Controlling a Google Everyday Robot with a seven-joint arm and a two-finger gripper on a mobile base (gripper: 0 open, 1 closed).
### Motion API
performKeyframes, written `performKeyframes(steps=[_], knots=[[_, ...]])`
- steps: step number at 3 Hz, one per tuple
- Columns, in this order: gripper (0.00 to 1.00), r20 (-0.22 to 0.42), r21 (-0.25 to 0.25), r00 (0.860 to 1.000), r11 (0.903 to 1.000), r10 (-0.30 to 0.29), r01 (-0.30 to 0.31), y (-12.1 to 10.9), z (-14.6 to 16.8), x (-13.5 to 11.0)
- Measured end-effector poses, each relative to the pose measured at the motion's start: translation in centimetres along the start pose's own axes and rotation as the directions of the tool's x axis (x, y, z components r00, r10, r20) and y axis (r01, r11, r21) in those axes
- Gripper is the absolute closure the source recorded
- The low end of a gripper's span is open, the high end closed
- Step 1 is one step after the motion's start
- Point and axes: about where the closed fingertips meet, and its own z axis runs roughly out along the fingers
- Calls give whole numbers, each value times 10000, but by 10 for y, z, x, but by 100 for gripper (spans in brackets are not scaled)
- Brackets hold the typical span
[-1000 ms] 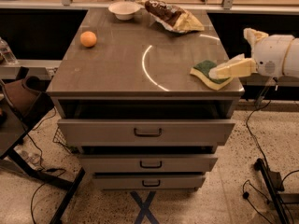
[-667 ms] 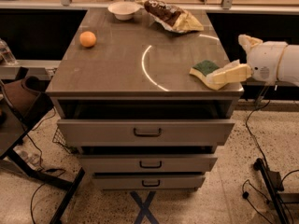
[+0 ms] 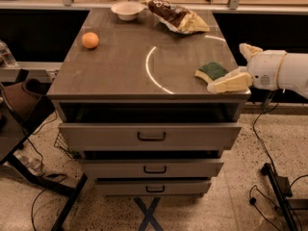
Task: Move sponge near orange
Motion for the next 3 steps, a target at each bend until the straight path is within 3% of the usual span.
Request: performKeyframes(steps=[3], knots=[[0,-187,78,9993,9995,311,-310,-5,8,24]])
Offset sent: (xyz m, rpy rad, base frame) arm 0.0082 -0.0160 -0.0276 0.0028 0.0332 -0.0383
